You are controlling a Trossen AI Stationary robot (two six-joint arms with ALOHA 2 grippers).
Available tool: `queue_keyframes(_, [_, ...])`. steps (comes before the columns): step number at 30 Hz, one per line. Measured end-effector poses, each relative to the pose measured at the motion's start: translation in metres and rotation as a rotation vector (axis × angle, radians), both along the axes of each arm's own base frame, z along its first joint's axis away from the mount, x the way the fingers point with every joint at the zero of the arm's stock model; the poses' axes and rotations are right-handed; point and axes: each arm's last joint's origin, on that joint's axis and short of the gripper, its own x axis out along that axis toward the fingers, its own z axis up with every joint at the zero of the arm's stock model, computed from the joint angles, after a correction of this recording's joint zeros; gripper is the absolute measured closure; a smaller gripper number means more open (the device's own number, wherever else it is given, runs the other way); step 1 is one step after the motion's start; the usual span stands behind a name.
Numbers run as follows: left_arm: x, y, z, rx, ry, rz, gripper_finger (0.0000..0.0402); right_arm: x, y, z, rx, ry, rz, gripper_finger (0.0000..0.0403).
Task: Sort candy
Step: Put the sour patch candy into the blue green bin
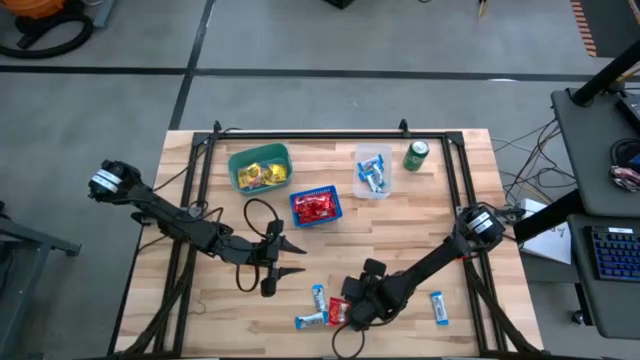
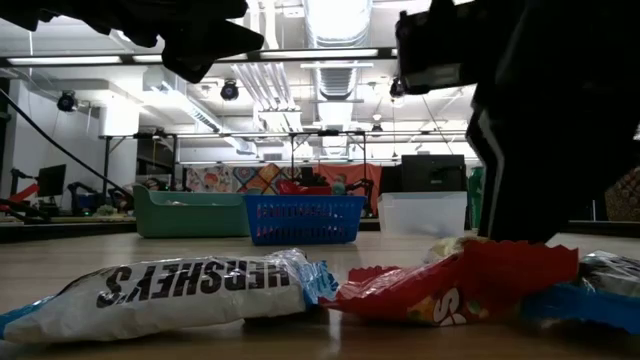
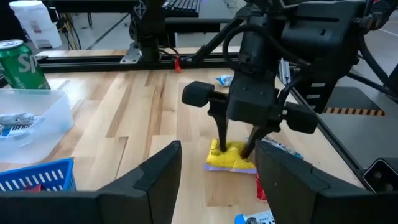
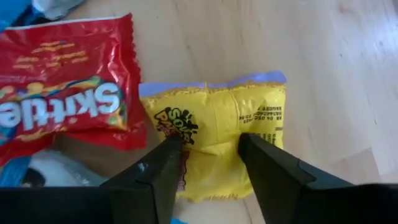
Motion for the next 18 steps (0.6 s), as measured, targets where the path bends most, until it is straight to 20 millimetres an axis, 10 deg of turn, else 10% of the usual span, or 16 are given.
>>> queue_keyframes(10, [0.000, 0.000, -0.001, 0.007, 0.005, 0.003, 0.0215, 0.002, -0.006, 0.006, -0.030, -0.036, -0.011, 0.0382])
queue_keyframes(18, [0.000, -0.001, 0.000, 0.052, -0.005, -0.060, 0.0215, -0.005, -0.015, 0.047, -0.078, -0.194, -0.042, 0.0394])
